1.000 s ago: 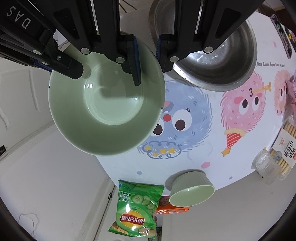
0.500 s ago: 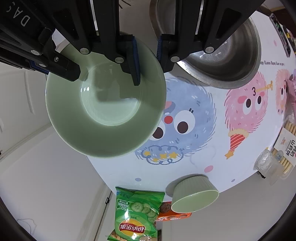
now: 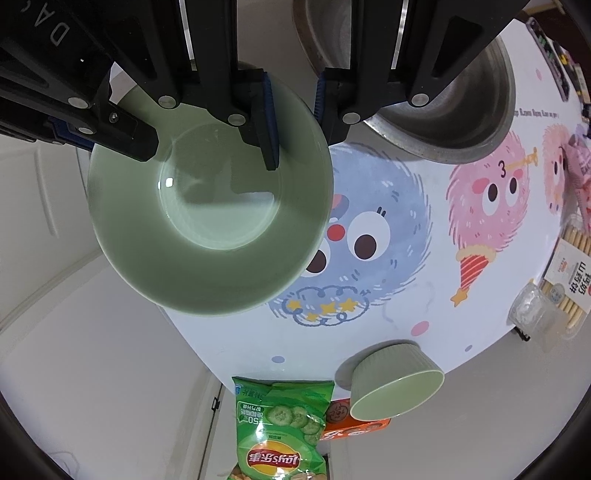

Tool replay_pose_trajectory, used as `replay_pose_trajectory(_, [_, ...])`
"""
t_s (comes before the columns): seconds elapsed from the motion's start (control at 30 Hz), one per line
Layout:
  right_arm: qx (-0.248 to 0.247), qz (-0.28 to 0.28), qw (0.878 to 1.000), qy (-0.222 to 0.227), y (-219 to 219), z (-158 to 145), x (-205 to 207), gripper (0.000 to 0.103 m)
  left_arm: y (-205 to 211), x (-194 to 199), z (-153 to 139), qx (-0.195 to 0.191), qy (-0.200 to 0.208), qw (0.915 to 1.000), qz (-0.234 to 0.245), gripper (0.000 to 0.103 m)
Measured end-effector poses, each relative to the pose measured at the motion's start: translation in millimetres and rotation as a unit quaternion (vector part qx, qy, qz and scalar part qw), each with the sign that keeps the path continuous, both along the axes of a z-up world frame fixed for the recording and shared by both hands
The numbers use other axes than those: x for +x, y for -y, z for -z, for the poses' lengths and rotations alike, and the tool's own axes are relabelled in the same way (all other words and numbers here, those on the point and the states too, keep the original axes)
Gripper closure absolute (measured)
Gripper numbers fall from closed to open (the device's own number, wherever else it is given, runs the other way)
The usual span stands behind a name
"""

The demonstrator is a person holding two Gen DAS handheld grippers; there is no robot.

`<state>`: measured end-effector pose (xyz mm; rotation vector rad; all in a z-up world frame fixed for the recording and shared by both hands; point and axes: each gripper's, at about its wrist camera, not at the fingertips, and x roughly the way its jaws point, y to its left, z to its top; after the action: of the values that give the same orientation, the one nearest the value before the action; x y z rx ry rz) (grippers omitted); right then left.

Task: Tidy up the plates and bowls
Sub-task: 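Carry the green bowl with both grippers over the cream bowl, then lower the green bowl into the cream bowl and open both grippers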

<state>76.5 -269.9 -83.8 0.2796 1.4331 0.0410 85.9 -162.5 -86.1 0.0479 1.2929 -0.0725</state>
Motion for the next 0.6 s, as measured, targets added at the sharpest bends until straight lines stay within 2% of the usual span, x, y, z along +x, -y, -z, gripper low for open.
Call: replay_pose_trajectory(0.6, [-0.012, -0.003, 1.000, -0.021, -4.2, 1.9, 1.8, 0.086, -0.1, -1.2, 1.6, -0.006, -0.004, 1.0000, 0.004, 0.080])
